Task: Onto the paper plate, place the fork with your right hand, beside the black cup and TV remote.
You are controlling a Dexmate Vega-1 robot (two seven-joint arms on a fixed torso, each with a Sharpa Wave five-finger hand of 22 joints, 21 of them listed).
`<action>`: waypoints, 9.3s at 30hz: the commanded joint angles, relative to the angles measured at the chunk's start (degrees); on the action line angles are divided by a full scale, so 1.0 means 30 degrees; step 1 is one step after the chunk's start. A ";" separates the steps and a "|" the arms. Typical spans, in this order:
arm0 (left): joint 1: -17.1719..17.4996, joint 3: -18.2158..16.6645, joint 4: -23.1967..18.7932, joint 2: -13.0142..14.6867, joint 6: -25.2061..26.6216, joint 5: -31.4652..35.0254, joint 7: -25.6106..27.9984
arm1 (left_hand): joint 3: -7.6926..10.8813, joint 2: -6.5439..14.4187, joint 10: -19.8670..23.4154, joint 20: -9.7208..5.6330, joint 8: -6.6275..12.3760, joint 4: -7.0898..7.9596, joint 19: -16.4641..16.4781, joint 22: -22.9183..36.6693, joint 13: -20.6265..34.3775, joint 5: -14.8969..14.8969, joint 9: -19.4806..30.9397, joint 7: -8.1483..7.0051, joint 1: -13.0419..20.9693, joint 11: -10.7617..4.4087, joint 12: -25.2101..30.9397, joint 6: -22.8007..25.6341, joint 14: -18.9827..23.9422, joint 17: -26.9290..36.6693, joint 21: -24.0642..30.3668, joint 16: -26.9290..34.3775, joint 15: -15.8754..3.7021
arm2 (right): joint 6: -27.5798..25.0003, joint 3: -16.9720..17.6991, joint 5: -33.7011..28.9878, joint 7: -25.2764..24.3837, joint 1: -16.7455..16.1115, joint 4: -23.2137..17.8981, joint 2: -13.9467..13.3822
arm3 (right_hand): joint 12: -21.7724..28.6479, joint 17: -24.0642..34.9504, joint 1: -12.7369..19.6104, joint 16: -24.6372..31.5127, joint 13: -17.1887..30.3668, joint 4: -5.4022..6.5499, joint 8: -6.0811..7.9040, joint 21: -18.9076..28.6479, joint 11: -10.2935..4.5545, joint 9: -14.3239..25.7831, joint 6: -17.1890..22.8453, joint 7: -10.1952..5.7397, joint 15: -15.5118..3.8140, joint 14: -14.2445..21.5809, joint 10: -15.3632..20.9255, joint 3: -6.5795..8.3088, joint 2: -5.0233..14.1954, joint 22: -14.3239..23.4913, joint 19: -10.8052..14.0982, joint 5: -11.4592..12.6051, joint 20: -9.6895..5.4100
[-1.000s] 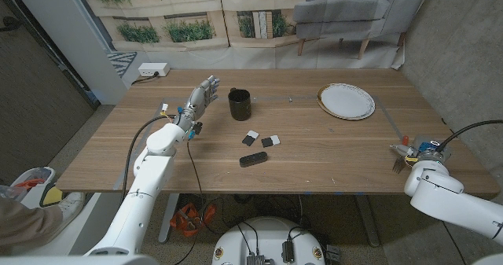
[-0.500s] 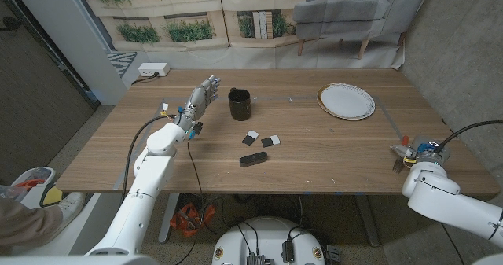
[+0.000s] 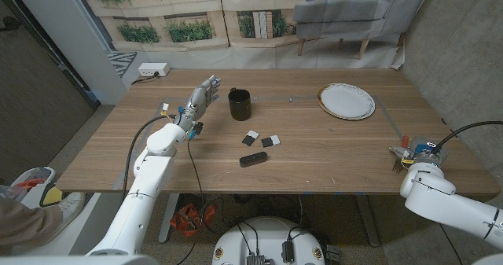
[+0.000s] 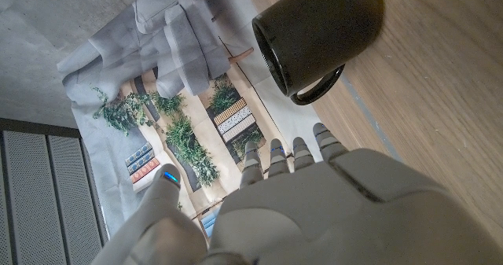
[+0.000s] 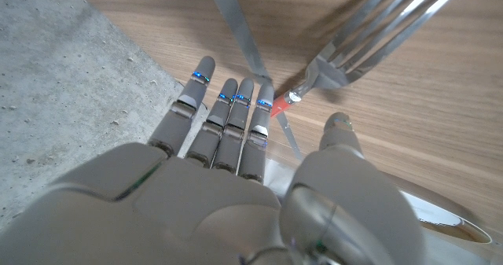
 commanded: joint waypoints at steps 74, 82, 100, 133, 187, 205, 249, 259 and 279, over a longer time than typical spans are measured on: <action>-0.0707 0.0233 0.0937 -0.0116 -0.0263 -0.0014 -0.0237 | -0.0124 0.0195 0.0039 0.0141 -0.0005 -0.0113 0.0004 0.0057 0.0071 -0.0009 0.0059 -0.0012 0.0048 0.0086 0.0162 0.0109 -0.0137 0.0045 -0.0047 0.0117 0.0030 | -0.1333 -0.1451 -0.1531 -0.1533 0.1206 0.0929 0.1315 | 0.1114 0.1192 0.9158 0.1246 0.0592 -0.0911 0.1807 0.0099 -0.1821 0.1807 0.3375 -0.1705 -0.3227 0.2059 0.3400 0.2500 0.2255 0.0144 0.1019 -0.0238 -0.1549; -0.0753 0.0249 0.1112 -0.0144 -0.0259 -0.0004 -0.0216 | -0.0129 0.0203 0.0024 0.0134 -0.0007 -0.0117 0.0003 0.0057 0.0071 -0.0008 0.0059 -0.0025 0.0051 0.0101 0.0155 0.0103 -0.0140 0.0045 -0.0047 0.0116 0.0046 | -0.1302 -0.1542 -0.1630 -0.1556 0.1294 0.0986 0.1289 | 0.1190 0.1298 0.9560 0.1375 0.0626 -0.0802 0.1982 0.0157 -0.1829 0.1984 0.3573 -0.1611 -0.3210 0.2257 0.3573 0.2465 0.2222 0.0156 0.1113 -0.0273 -0.1586; -0.0719 0.0240 0.1279 -0.0295 -0.0533 -0.0071 -0.0146 | -0.0144 0.0216 0.0041 0.0121 0.0003 -0.0124 -0.0005 0.0057 0.0072 -0.0007 0.0059 -0.0017 0.0050 0.0080 0.0163 0.0133 -0.0143 0.0046 -0.0048 0.0117 0.0021 | -0.1301 -0.1235 -0.1962 -0.1898 0.1192 0.0556 0.1041 | 0.1273 0.1336 0.9850 0.1415 0.0634 -0.0624 0.2182 0.0188 -0.1864 0.2247 0.3713 -0.1555 -0.3188 0.2516 0.3826 0.2415 0.2264 0.0167 0.1115 -0.0294 -0.1679; -0.0875 -0.0056 0.1747 -0.0243 -0.1296 -0.0436 -0.0469 | -0.0179 0.0225 0.0024 0.0135 0.0000 -0.0137 -0.0036 0.0056 0.0072 -0.0010 0.0059 0.0016 0.0043 0.0102 0.0155 0.0136 -0.0186 0.0046 -0.0056 0.0109 0.0028 | -0.0997 -0.2219 -0.2807 -0.1924 0.2432 0.0076 0.0632 | 0.1313 0.1290 1.0140 0.1322 0.0671 -0.0494 0.2293 0.0258 -0.1881 0.2460 0.3740 -0.1562 -0.3200 0.2846 0.3952 0.2300 0.2247 0.0177 0.1162 -0.0315 -0.1701; -0.1154 0.0042 0.0783 0.0038 -0.0812 -0.0173 -0.0503 | -0.0188 0.0301 0.0059 0.0132 0.0048 -0.0174 -0.0002 0.0056 0.0071 -0.0012 0.0071 0.0071 0.0086 0.0133 0.0168 0.0338 -0.0172 0.0040 -0.0041 0.0116 0.0051 | 0.2247 -0.2421 -0.4092 -0.1666 0.3745 -0.0405 -0.1158 | 0.1370 0.1300 1.0431 0.1189 0.0710 -0.0372 0.2385 0.0974 -0.1892 0.2540 0.3949 -0.1593 -0.3198 0.3332 0.4229 0.2046 0.2269 0.0405 0.2167 -0.0344 -0.1821; -0.0354 -0.0180 0.0015 -0.0010 -0.0769 -0.0221 -0.0252 | -0.0208 0.0296 0.0042 0.0111 0.0034 -0.0185 0.0011 0.0055 0.0070 -0.0015 0.0074 0.0063 0.0081 0.0090 0.0161 0.0340 -0.0184 0.0041 -0.0037 0.0113 0.0046 | 0.3263 -0.3047 -0.4873 -0.1109 0.4589 -0.0458 -0.1649 | 0.1373 0.1318 1.0433 0.1098 0.0727 -0.0330 0.2382 0.1061 -0.1903 0.2533 0.3977 -0.1630 -0.3180 0.3412 0.4271 0.1991 0.2251 0.0437 0.2140 -0.0349 -0.1835; -0.0147 -0.0545 0.0062 0.0030 -0.0802 -0.0314 -0.0002 | -0.0247 0.0305 0.0076 0.0112 0.0006 -0.0205 -0.0019 0.0055 0.0070 -0.0014 0.0077 0.0062 0.0077 0.0128 0.0171 0.0303 -0.0195 0.0041 -0.0051 0.0114 0.0044 | 0.6222 -0.4692 -0.6611 0.1219 0.7657 0.1445 -0.0989 | 0.1362 0.1397 1.0518 0.0880 0.0748 -0.0308 0.2476 0.1261 -0.1987 0.2525 0.4278 -0.1929 -0.3198 0.3544 0.4358 0.1901 0.2229 0.0476 0.2064 -0.0347 -0.1878; 0.0039 -0.0628 -0.0016 -0.0001 -0.0859 -0.0356 0.0066 | -0.0257 0.0306 0.0109 0.0131 0.0018 -0.0208 -0.0029 0.0056 0.0071 -0.0014 0.0077 0.0058 0.0074 0.0136 0.0184 0.0336 -0.0219 0.0041 -0.0054 0.0107 0.0046 | 0.6694 -0.5169 -0.7258 0.1780 0.8373 0.1913 -0.0713 | 0.1359 0.1428 1.0514 0.0841 0.0770 -0.0291 0.2479 0.1305 -0.2029 0.2514 0.4301 -0.1940 -0.3170 0.3576 0.4357 0.1864 0.2220 0.0482 0.2039 -0.0350 -0.1874; 0.0833 -0.0895 -0.0889 0.0008 -0.0651 -0.0391 0.0288 | -0.0263 0.0337 0.0149 -0.0287 0.0033 -0.0223 0.0057 0.0049 0.0070 -0.0007 0.0078 0.0147 0.0095 0.0238 0.0196 0.0393 -0.0369 0.0035 -0.0029 0.0061 -0.0344 | 0.8061 -0.5684 -0.7876 0.2338 0.9208 0.2966 -0.0257 | 0.1351 0.1489 1.0582 0.0752 0.0799 -0.0305 0.2490 0.1400 -0.1983 0.2511 0.4333 -0.1946 -0.3232 0.3633 0.4376 0.1832 0.2234 0.0488 0.1994 -0.0347 -0.1884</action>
